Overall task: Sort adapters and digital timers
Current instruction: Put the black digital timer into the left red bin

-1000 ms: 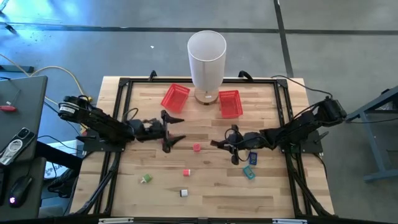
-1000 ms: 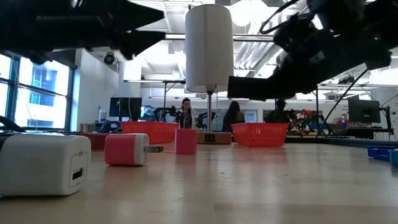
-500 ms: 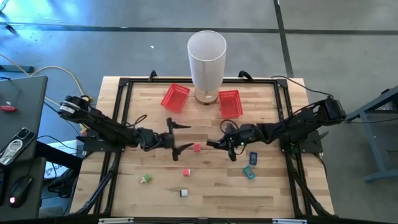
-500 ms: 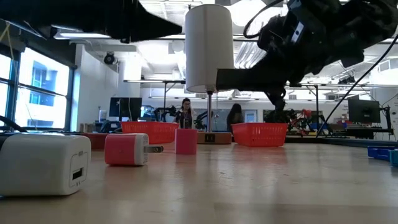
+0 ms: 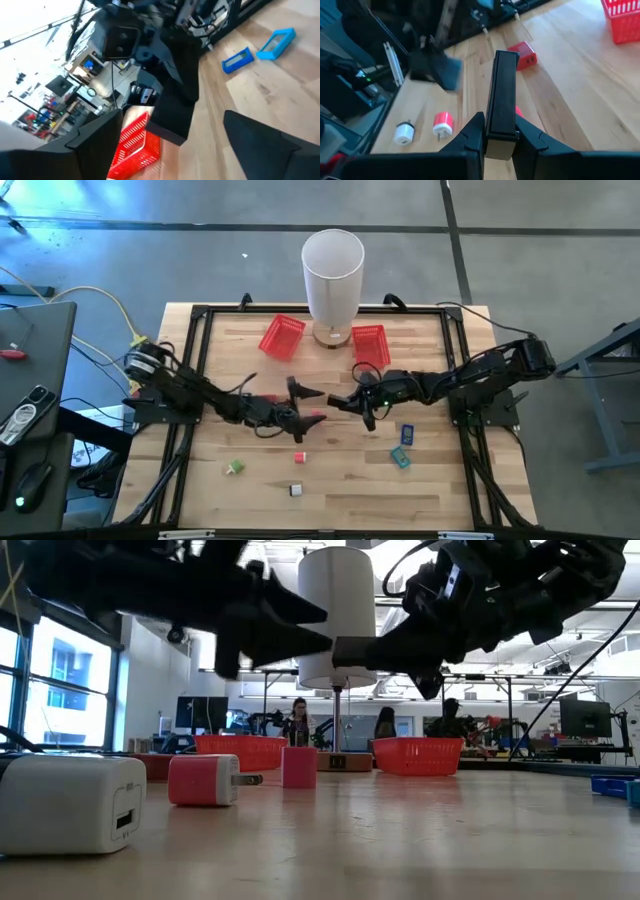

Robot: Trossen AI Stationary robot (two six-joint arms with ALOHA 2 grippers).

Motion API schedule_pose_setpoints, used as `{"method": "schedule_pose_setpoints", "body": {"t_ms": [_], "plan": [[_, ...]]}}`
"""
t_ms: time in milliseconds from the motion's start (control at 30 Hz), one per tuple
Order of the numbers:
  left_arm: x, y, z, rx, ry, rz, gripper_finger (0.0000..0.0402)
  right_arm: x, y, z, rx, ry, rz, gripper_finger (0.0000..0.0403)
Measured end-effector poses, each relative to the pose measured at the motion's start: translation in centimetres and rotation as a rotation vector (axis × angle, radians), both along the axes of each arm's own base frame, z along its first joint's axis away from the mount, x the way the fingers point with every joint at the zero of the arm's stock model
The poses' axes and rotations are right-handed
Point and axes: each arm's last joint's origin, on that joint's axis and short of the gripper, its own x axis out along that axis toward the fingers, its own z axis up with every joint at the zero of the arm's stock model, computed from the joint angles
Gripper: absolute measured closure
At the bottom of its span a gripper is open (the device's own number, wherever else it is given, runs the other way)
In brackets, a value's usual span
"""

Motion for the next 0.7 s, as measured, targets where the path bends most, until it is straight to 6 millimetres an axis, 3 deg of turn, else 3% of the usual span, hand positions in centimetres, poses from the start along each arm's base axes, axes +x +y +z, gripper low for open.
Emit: {"method": "schedule_pose_setpoints", "body": {"t_ms": [167,700], "plan": [[1.5,-0.3,-0.7,0.06,-0.001,0.002,0.0062,0.0,0.1,0.2,0.034,-0.019,0.043,0.0352],[2.4,1.3,-0.5,0.031,-0.034,-0.056,0.0062,0.0,0.2,0.1,0.047,-0.002,0.084,0.0352]]}}
